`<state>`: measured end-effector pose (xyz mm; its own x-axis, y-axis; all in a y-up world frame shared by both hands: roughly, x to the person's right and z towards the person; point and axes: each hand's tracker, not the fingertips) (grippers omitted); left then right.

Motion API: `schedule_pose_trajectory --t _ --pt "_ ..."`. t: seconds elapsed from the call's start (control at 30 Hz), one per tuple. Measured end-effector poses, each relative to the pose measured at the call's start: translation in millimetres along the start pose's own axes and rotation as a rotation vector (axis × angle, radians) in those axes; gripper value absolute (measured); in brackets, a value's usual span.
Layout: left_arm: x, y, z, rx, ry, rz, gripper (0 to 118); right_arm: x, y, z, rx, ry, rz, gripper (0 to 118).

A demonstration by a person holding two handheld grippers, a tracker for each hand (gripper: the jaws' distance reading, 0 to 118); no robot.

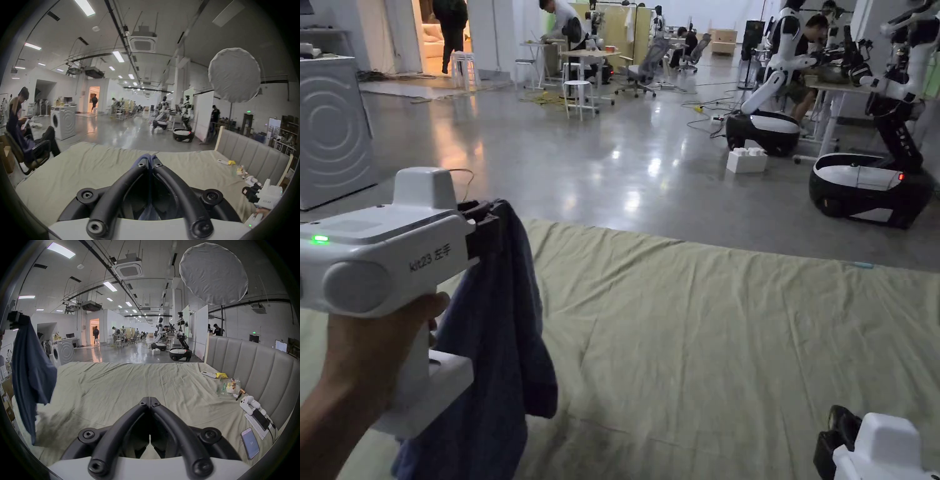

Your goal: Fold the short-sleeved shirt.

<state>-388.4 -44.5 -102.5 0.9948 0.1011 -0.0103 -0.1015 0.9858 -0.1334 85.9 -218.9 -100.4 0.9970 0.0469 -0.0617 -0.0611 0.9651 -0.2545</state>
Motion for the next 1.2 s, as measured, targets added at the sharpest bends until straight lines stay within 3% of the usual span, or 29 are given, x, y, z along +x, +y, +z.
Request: schedule_pose_trajectory --t 0.3,0.6,0.8,0.87,0.9,0.97,1.03,1.2 --pt "161.3 -11.6 -38.1 -0.047 -0.264 -0.038 3 43.1 14.1 27.4 0.053 -0.077 -0.023 0" --pt "292.0 -121.0 -77.2 -0.29 -0.53 -0.078 3 77.1 1.8 47.4 0.038 -0.152 -0.042 0" --pt "335.3 -196.2 -76.7 -0.483 -0.574 -0.047 5 86.1 -8.0 52.5 0.01 -0.174 -0.045 0" --pt "342.1 -210.7 -72.9 -0.492 -0.568 -0.074 27 87.8 -11.3 51.9 0.004 -0.173 -0.05 0" --pt "342.8 -214.9 -72.0 -0.499 -0.563 -0.084 44 87.4 -11.8 52.1 0.002 -0.174 -0.048 0" --pt "340.4 -221.4 -71.8 -0.515 -0.563 -0.096 50 86.8 -12.3 51.8 -0.005 -0.172 -0.043 0" --pt "334.9 -217.5 -68.5 -0.509 -0.549 -0.103 78 85.4 -12.8 51.3 -0.009 -0.165 -0.043 0" --pt "292.3 -183.1 -57.2 -0.383 -0.455 -0.045 82 75.7 -7.9 47.4 -0.003 -0.145 -0.037 0"
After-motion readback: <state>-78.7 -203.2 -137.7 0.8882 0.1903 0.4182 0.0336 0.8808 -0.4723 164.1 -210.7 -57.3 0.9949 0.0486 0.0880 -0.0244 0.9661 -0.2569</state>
